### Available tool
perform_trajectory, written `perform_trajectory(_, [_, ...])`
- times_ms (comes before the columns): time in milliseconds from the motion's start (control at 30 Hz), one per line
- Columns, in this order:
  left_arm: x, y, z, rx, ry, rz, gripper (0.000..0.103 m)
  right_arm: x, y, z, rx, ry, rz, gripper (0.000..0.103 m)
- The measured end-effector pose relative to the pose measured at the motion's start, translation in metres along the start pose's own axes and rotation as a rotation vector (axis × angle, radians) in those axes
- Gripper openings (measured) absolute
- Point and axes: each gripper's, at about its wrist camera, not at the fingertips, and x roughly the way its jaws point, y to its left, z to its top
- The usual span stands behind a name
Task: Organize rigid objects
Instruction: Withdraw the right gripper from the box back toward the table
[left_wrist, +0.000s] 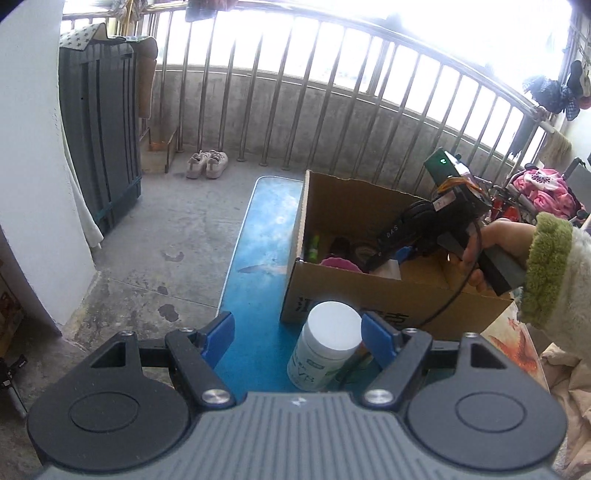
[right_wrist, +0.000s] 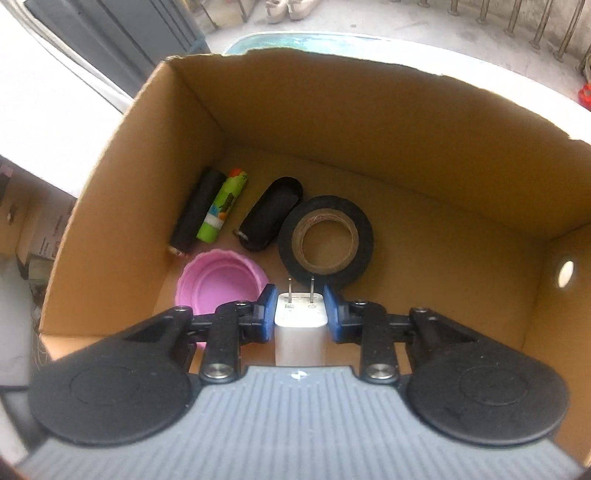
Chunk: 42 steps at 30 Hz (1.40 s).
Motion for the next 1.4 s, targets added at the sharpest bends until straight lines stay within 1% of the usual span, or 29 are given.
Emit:
perform_trajectory(133, [0.002,0.000,-0.003,-0.002,0.004,-0.011,0.077,-0.021,0.003,-0.013,-0.039,-0.085,0.005,0.026])
perform_trajectory(200, [0.001,-0.001,-0.004,-0.005,0.006,-0.013,0.077,-0.026,0.004,-0.021,-0.059,-0.103,0.008,0.026])
perform_trajectory(333, [0.002,-0.003,-0.005,-0.005,0.009,-0.018,0.077,-0.029,0.011,-0.031,-0.098,-0.121,-0.021,0.026])
perform_trajectory(533, [0.000,-0.010,-0.009,0.008,0.005,-0.019,0.077,-0.023,0.022,-0.031,-0.110,-0.102,-0.033,0.028])
perform_trajectory(600, [0.000,-0.011,-0.011,0.004,0.008,-0.022,0.077,-0.020,0.028,-0.029,-0.125,-0.098,-0.049,0.029])
perform_trajectory(700, [-0.002,-0.013,-0.013,-0.004,0.012,-0.026,0.077,-0.018,0.030,-0.027,-0.128,-0.096,-0.047,0.029])
perform_trajectory(833, [-0.003,-0.013,-0.015,-0.001,0.009,-0.027,0.077,-0.019,0.033,-0.026,-0.115,-0.072,-0.039,0.024])
perform_trajectory(1000, [-0.007,-0.014,-0.016,0.001,0.002,-0.037,0.077,-0.024,0.034,-0.031,-0.102,-0.043,-0.058,0.024])
perform_trajectory(1100, [-0.006,-0.018,-0.018,0.022,-0.002,-0.043,0.077,-0.037,0.034,-0.037,-0.084,-0.079,-0.004,0.025])
perform_trajectory(1200, [-0.003,-0.025,-0.023,0.061,-0.004,-0.042,0.078,-0.064,0.029,-0.051,-0.069,-0.148,0.076,0.027])
perform_trajectory(1300, [0.003,-0.030,-0.029,0.099,-0.006,-0.050,0.078,-0.100,0.024,-0.086,-0.063,-0.241,0.175,0.032])
perform_trajectory(1333, [0.006,-0.033,-0.031,0.114,-0.007,-0.058,0.078,-0.119,0.021,-0.105,-0.058,-0.272,0.203,0.035])
perform_trajectory(1367, [0.008,-0.036,-0.034,0.127,-0.007,-0.069,0.078,-0.131,0.017,-0.121,-0.051,-0.299,0.231,0.036])
perform_trajectory(1400, [0.011,-0.040,-0.037,0.142,-0.004,-0.082,0.078,-0.142,0.012,-0.141,-0.035,-0.326,0.266,0.040])
